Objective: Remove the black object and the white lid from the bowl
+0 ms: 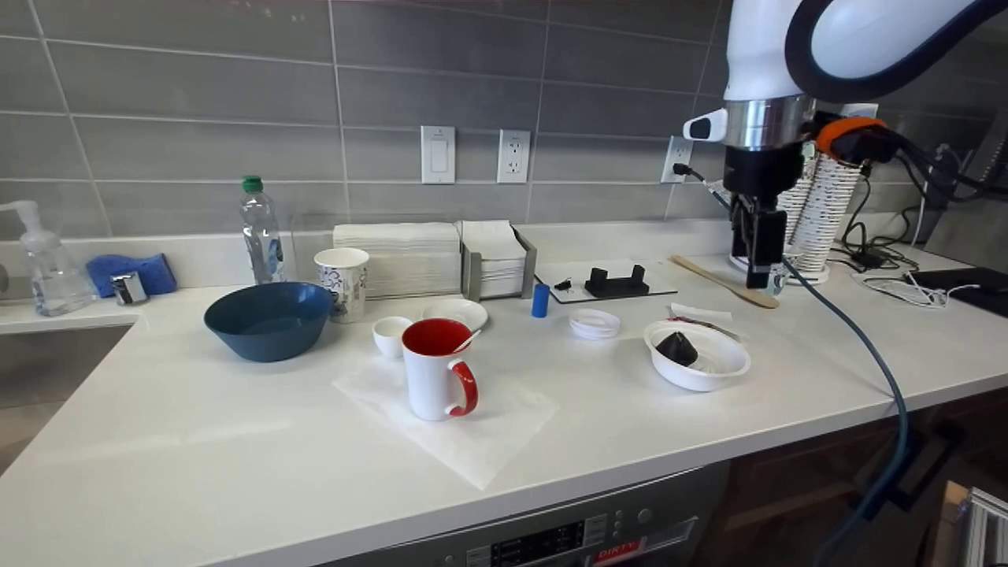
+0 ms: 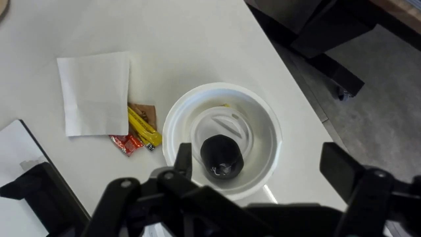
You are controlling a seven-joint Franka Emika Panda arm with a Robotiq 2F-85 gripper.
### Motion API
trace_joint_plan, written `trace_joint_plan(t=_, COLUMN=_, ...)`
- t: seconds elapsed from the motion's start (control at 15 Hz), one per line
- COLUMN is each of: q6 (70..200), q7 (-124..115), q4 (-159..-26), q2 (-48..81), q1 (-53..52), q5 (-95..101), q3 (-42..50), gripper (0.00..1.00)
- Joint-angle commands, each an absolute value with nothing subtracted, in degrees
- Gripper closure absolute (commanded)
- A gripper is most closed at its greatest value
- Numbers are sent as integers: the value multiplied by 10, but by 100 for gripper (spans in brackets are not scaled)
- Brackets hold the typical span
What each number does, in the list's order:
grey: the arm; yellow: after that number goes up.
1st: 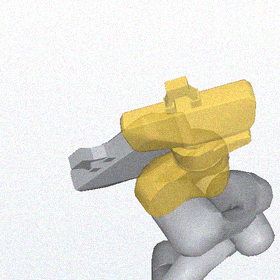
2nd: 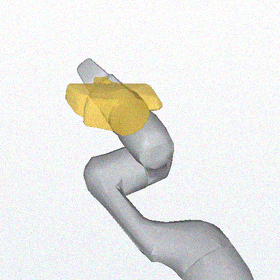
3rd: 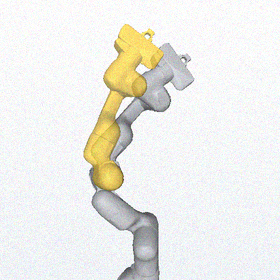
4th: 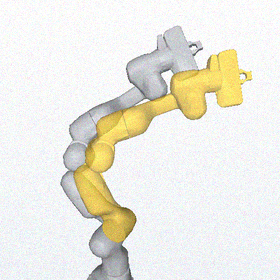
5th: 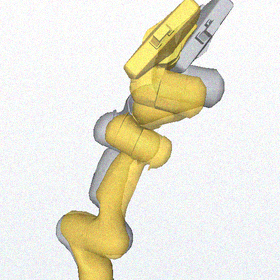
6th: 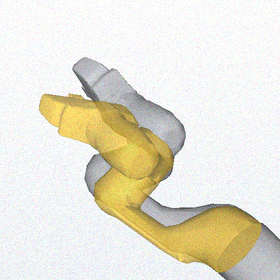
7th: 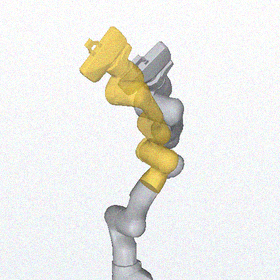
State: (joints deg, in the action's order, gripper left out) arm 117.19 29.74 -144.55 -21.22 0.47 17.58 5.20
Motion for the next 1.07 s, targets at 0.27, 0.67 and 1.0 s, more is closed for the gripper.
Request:
trace_joint_plan(t=0.27, q6=1247, q7=430, q4=-1432, q2=-160, q1=23, q5=178, q3=99, gripper=0)
trace_joint_plan(t=0.67, q6=1273, q7=475, q4=-1433, q2=-130, q1=27, q5=170, q3=111, gripper=0)
trace_joint_plan(t=1.0, q6=1338, q7=522, q4=-1467, q2=-103, q1=27, q5=153, q3=117, gripper=0)
